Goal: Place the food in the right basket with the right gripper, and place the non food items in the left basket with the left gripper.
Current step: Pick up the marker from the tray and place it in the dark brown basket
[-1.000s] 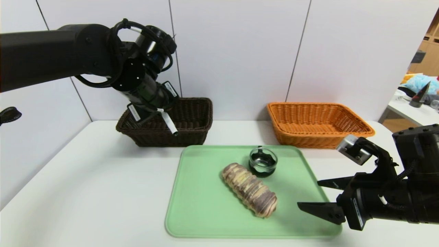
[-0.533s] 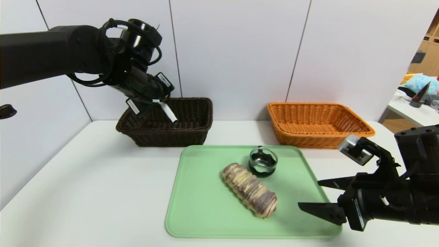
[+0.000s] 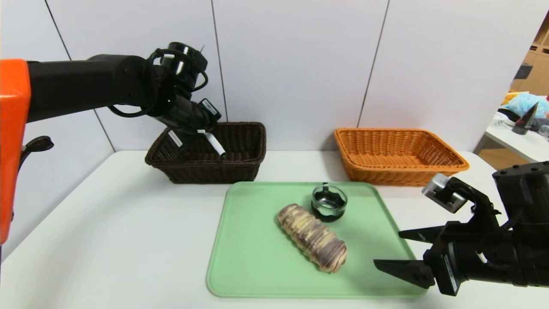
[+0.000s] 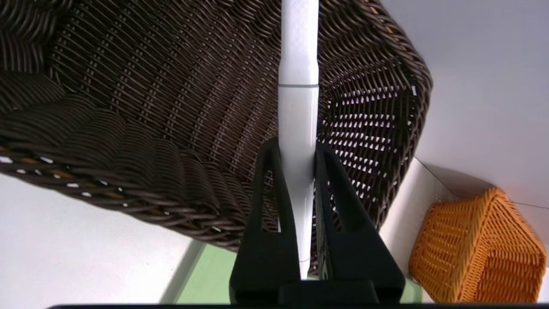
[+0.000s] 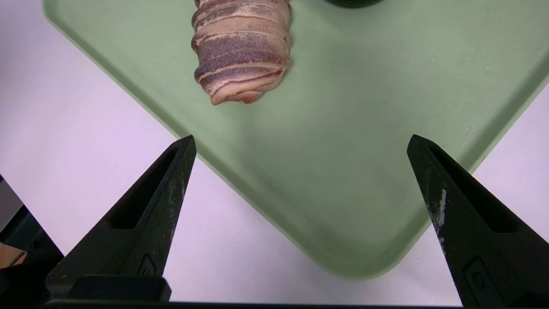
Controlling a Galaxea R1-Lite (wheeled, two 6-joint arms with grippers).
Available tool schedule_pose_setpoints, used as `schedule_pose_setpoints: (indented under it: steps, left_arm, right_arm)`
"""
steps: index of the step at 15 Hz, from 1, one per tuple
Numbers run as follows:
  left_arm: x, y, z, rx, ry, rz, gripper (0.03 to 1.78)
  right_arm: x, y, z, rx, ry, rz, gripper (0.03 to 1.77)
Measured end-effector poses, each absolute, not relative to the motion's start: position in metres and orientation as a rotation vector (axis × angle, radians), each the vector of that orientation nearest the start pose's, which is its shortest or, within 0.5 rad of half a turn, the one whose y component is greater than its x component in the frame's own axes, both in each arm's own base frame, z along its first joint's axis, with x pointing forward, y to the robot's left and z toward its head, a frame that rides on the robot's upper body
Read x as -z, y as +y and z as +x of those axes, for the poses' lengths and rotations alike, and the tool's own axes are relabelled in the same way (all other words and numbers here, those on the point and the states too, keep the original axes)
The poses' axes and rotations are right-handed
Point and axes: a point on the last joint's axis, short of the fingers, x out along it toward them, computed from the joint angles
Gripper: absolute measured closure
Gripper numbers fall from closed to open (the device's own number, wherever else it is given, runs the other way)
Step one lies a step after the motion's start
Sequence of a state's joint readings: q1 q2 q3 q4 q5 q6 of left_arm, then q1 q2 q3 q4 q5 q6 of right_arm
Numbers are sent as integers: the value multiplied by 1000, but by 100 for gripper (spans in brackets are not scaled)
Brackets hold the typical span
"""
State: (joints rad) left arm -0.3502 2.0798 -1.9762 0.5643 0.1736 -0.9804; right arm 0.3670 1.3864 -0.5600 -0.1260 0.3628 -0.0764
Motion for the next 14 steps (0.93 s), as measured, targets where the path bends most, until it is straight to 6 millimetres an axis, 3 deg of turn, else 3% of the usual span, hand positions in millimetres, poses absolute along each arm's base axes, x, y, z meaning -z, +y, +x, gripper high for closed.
schedule_pose_setpoints:
  steps: [7, 14]
  left_arm:
    - [-243, -133, 398, -136, 684, -785, 164]
    - [-243, -128, 407, -127, 632, -806, 164]
  right_arm:
    - [-151, 78, 180, -732, 693, -69, 10]
    - [-150, 78, 180, -732, 697, -70, 10]
